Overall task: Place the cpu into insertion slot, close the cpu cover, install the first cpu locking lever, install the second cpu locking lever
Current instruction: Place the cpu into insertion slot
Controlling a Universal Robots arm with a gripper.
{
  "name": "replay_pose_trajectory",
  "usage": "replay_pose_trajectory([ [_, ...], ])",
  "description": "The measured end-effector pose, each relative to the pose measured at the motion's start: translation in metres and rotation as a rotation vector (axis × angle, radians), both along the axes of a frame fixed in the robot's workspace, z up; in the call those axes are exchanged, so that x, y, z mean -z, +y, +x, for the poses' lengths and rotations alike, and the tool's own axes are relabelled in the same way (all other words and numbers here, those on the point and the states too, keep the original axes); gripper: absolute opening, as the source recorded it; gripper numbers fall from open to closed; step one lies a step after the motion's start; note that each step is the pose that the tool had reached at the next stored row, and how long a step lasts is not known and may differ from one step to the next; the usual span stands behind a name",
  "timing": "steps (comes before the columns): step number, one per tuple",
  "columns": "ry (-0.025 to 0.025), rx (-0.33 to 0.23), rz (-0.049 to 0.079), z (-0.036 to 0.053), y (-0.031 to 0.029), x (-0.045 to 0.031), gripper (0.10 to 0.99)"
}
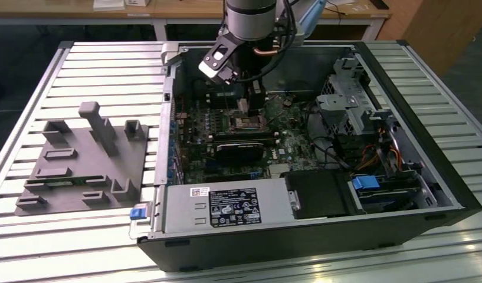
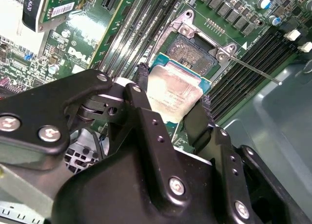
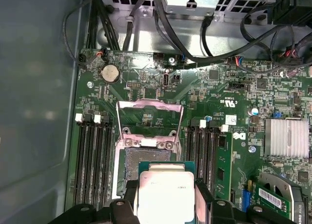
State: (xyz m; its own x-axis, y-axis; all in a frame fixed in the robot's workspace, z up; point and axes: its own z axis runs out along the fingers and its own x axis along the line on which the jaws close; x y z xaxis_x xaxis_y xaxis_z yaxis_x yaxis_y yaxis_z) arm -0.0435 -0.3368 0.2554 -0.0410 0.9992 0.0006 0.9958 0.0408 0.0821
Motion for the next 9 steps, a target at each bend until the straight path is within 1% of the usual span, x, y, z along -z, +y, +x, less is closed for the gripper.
replay_pose_trajectory([
  [9, 0.0001, 0.000, -0.001, 0.0000, 0.0013, 0.0059, 0.541],
])
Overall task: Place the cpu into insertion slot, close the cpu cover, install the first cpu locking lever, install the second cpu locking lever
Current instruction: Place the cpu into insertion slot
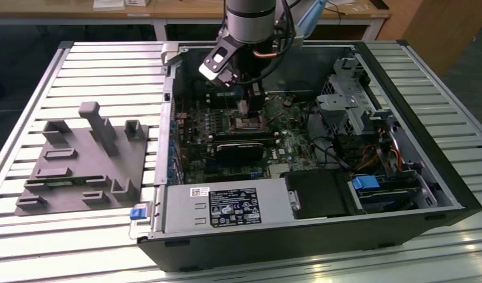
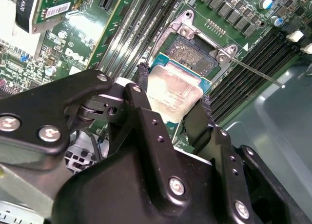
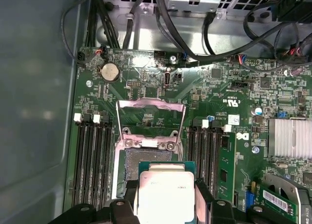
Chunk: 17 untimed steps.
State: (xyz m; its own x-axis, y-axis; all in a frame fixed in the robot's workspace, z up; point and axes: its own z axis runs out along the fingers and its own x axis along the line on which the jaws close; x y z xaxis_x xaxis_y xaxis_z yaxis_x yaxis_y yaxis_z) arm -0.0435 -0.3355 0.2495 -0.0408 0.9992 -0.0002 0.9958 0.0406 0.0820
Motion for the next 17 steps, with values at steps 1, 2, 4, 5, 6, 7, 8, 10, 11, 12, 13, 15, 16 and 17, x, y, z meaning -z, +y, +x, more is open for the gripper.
replay_pose_trajectory([
  [1, 0.0000, 0.000, 0.000, 0.0000, 0.0000, 0.0003, 0.541],
  [2, 0.0001, 0.000, 0.000, 0.0000, 0.0000, 0.0005, 0.541],
  [4, 0.0000, 0.000, 0.000, 0.0000, 0.0000, 0.0010, 0.541],
  [5, 0.0000, 0.000, 0.000, 0.0000, 0.0000, 0.0013, 0.541],
  [6, 0.0000, 0.000, 0.000, 0.0000, 0.0000, 0.0016, 0.541],
  [7, 0.0000, 0.000, 0.000, 0.0000, 0.0000, 0.0019, 0.541],
  [8, 0.0001, 0.000, 0.000, 0.0000, 0.0000, 0.0021, 0.541],
  [10, 0.0000, 0.000, 0.000, 0.0000, 0.0001, 0.0031, 0.541],
  [11, 0.0000, 0.000, 0.000, 0.0000, 0.0002, 0.0037, 0.541],
  [12, 0.0000, 0.000, 0.000, 0.0000, 0.0003, 0.0045, 0.541],
  [13, 0.0002, 0.000, 0.000, 0.0000, 0.0005, 0.0054, 0.541],
  [15, 0.0002, 0.000, -0.001, -0.0001, 0.0009, 0.0071, 0.541],
  [16, 0.0002, 0.000, -0.001, 0.0000, 0.0012, 0.0078, 0.541],
  [17, 0.0002, 0.000, -0.002, 0.0000, 0.0014, 0.0084, 0.541],
])
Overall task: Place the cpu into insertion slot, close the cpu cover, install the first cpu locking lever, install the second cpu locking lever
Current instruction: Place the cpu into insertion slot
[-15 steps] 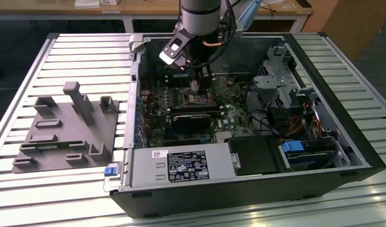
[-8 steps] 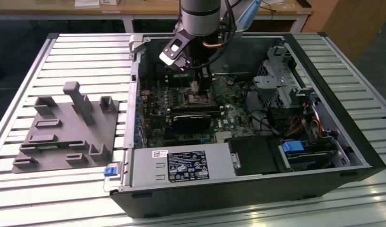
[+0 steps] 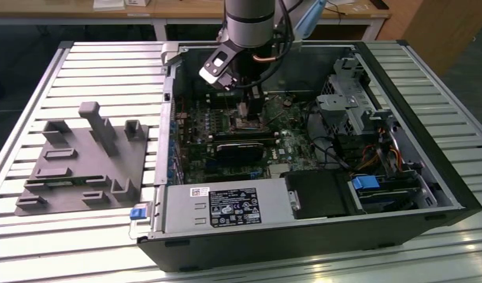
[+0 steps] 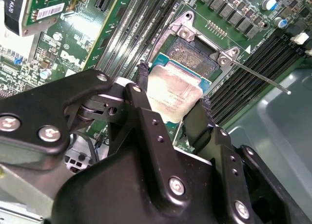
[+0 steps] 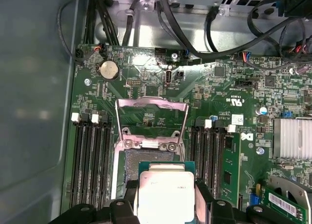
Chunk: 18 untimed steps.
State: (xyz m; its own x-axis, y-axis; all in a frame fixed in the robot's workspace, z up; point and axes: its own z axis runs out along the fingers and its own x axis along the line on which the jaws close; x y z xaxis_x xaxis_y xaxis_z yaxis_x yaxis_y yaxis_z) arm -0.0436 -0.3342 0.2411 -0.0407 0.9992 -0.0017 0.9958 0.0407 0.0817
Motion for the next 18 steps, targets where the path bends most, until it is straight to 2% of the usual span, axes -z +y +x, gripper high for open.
replay_pose_trajectory([
  [4, 0.0000, 0.000, 0.000, 0.0000, 0.0001, 0.0025, 0.541],
  [7, 0.0023, 0.000, 0.000, -0.0001, 0.0001, 0.0031, 0.541],
  [18, 0.0031, 0.000, 0.000, -0.0001, 0.0012, 0.0093, 0.541],
])
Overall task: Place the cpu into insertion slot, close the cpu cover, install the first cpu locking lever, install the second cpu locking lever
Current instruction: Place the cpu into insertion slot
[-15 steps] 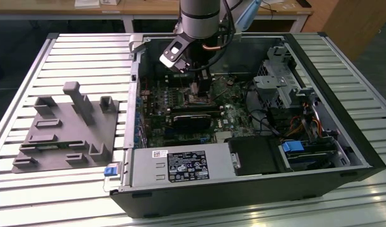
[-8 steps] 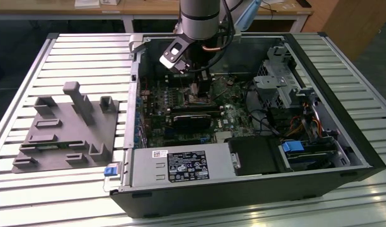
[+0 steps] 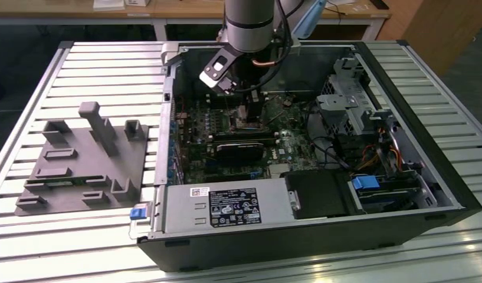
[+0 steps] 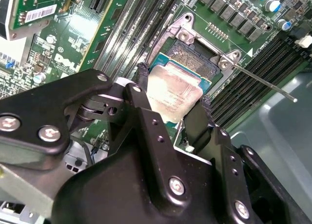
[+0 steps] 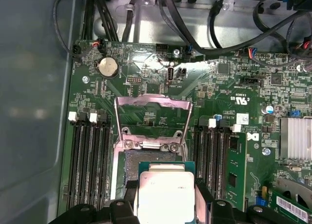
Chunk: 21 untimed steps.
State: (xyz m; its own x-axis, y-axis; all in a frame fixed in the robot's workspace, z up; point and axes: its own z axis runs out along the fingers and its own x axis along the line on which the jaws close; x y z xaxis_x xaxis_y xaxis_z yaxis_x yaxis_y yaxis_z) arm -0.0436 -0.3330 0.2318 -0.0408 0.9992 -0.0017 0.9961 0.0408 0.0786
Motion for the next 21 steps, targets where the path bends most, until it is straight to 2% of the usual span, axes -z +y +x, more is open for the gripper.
replay_pose_trajectory([
  [9, 0.0012, 0.000, 0.000, -0.0001, 0.0000, 0.0018, 0.541],
  [17, 0.0057, 0.000, 0.000, 0.0000, 0.0004, 0.0040, 0.541],
  [21, 0.0063, 0.002, 0.000, -0.0001, 0.0028, 0.0061, 0.541],
])
